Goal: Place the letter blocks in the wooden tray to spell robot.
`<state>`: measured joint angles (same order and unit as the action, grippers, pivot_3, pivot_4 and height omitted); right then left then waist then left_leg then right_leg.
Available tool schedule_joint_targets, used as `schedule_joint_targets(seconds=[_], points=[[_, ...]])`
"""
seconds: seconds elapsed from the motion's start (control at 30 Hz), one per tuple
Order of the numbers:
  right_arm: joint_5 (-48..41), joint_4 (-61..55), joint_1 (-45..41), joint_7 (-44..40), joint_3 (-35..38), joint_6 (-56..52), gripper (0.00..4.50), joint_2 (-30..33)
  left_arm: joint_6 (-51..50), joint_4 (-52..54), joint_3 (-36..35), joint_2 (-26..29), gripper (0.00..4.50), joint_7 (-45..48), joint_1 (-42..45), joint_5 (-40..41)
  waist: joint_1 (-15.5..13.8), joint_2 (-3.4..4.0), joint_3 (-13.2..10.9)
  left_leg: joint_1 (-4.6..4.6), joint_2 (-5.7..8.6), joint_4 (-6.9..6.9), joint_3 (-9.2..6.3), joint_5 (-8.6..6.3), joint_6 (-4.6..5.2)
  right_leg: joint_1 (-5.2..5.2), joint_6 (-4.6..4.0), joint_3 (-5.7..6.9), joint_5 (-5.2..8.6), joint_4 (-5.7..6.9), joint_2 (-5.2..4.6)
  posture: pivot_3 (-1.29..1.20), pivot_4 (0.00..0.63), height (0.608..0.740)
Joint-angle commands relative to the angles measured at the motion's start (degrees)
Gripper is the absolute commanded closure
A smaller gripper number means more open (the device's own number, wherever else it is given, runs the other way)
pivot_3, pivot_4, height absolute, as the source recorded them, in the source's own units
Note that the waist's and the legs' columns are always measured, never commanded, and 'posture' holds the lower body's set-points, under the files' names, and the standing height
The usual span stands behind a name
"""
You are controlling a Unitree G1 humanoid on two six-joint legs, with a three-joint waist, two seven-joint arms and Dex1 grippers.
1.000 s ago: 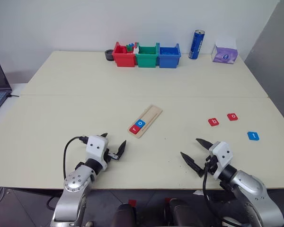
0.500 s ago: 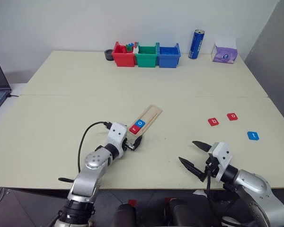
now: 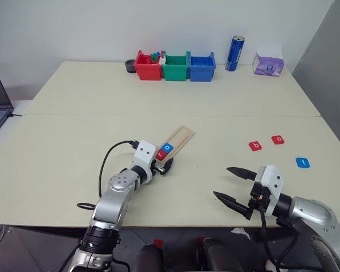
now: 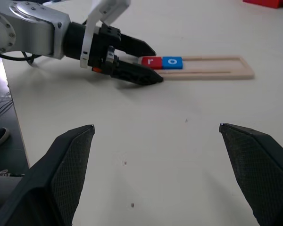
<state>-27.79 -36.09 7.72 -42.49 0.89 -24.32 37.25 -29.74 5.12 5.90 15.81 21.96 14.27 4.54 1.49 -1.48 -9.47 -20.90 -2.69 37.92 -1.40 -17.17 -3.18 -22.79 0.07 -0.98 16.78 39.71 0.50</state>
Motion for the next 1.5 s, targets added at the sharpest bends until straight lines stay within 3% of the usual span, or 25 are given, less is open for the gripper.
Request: schedule_joint_targets(seconds=[0.03,0.67,1.23,1.4,1.5], points=[[-2.6,-2.9,-3.4,-0.6,1.0,-2.2,0.00,1.2,-2.4,0.5,0.5,-0.4,0.01,-0.2,0.4,0.1,0.0,0.00,0.0,0.05,0.00,0.00,-0.02,0.00,0.00,0.08,0.00,0.02,0.00,-0.05,0.00,0.00,0.150,0.740],[-4.5,-4.0,-7.6,0.4,1.4,-6.2,0.00,1.2,-1.0,2.6,2.4,1.3,0.01,1.8,-0.5,-0.6,-0.2,0.01,0.0,0.07,0.00,-0.03,-0.12,-0.01,0.01,0.46,0.11,0.13,-0.05,-0.69,-0.07,0.00,0.150,0.740],[-5.8,-5.1,-10.6,1.3,1.9,-8.7,0.00,1.7,-10.5,2.9,2.9,0.1,0.01,0.6,0.2,-0.1,-0.1,0.02,0.0,0.10,0.02,-0.02,-0.12,-0.02,0.02,0.51,0.13,0.14,-0.05,-0.69,-0.06,0.00,0.150,0.740],[-5.9,-5.1,-10.8,1.7,1.7,-8.6,0.00,1.6,-10.8,2.9,3.0,0.8,1.10,0.7,0.2,-0.1,-0.2,0.03,0.0,0.11,0.02,-0.03,-0.13,-0.02,0.02,0.51,0.13,0.14,-0.05,-0.69,-0.06,0.00,0.150,0.740],[-5.8,-5.2,-10.8,1.8,1.6,-8.6,0.00,1.5,-10.9,2.8,2.9,1.1,1.10,0.7,0.2,-0.1,-0.1,0.03,0.0,0.11,0.02,-0.03,-0.12,-0.02,0.02,0.51,0.13,0.14,-0.05,-0.69,-0.07,0.00,0.150,0.740]])
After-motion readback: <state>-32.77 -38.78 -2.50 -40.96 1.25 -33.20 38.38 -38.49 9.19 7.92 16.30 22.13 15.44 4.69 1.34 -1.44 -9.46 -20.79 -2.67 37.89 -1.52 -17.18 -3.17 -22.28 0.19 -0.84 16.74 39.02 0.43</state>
